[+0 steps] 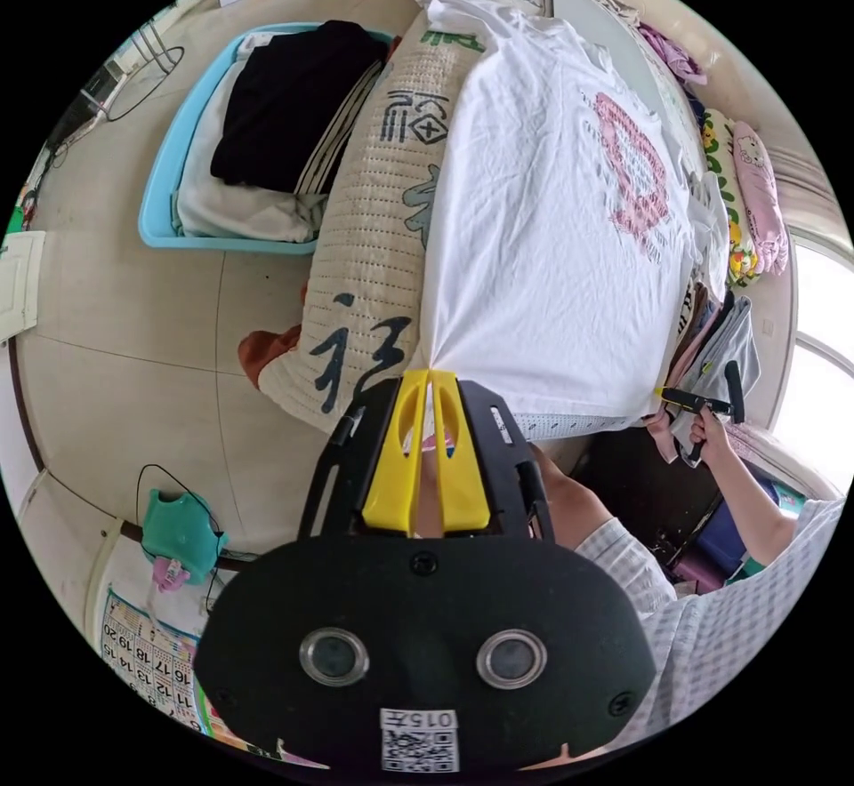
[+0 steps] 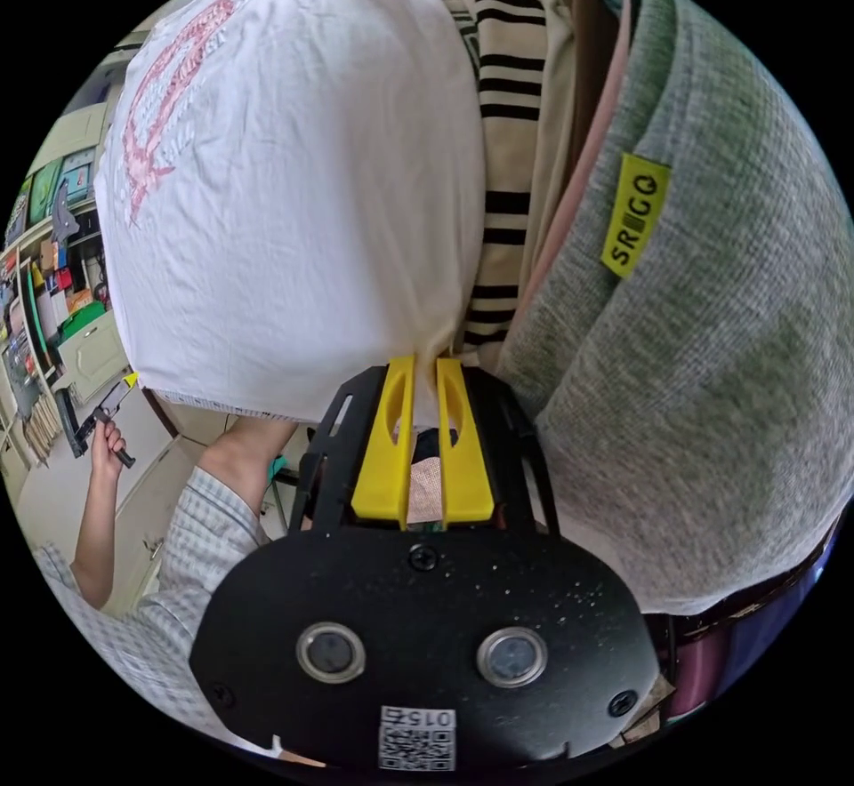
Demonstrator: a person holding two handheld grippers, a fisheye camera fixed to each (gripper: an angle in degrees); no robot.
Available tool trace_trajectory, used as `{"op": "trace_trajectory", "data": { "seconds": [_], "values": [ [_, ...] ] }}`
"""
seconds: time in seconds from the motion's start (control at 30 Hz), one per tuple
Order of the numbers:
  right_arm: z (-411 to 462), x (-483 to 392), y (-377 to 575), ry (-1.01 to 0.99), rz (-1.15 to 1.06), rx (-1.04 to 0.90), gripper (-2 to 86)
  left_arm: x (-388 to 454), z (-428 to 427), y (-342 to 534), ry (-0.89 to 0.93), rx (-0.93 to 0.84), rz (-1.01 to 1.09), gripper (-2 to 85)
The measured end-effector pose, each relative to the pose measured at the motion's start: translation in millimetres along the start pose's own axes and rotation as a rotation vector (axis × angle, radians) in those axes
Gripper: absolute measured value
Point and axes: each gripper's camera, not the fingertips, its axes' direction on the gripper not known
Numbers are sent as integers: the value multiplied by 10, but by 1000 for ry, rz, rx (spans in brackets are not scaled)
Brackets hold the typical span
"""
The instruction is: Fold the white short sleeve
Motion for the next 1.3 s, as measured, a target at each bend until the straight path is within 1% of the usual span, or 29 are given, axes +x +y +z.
{"op": "trace_trajectory", "data": {
  "seconds": [0.1, 0.2, 0.4, 0.47, 0.53, 0.63, 0.73, 0.87, 1.0, 1.03, 1.07, 1.1, 1.13, 1.2, 1.3],
  "values": [
    [-12, 41, 137, 7, -6, -20, 9, 132, 0, 42, -33, -1, -3, -6],
    [11, 14, 265, 63, -21, -32, 2, 241, 92, 50, -79, -32, -20, -7],
    [90, -65, 475, 154, -14, -28, -1, 449, 345, 36, -65, -60, -33, -4],
    [112, -85, 555, 177, 17, -14, -1, 598, 403, 28, -121, -68, 33, -3],
    [123, -121, 704, 211, 109, 35, -1, 832, 462, 44, -223, -64, 75, -2],
    [152, -221, 871, 294, 139, 64, 0, 1111, 534, 84, -345, -54, 114, -2],
    [160, -252, 1002, 327, 179, 67, -1, 1293, 591, 75, -398, -82, 152, -1],
    [144, -245, 1213, 329, 196, 93, 0, 1356, 599, 56, -349, -103, 138, 2],
    [85, -157, 1544, 266, 177, 158, 5, 1284, 540, 55, -198, -109, 85, 14],
    [46, -101, 1650, 226, 168, 171, 9, 1221, 488, 74, -136, -91, 32, 20],
    [18, -71, 1703, 212, 168, 173, 11, 1186, 452, 94, -109, -73, -5, 25],
    [-44, -23, 1812, 185, 158, 175, 18, 1124, 364, 146, -90, -38, -89, 34],
    [-111, 10, 1922, 161, 130, 166, 27, 1094, 268, 199, -106, -17, -156, 49],
    [-224, 28, 2085, 178, 93, 152, 35, 1115, 119, 251, -159, -9, -234, 64],
    [-528, -17, 2347, 211, 9, 198, 48, 1497, -140, 153, -232, 46, -183, 72]
  ]
}}
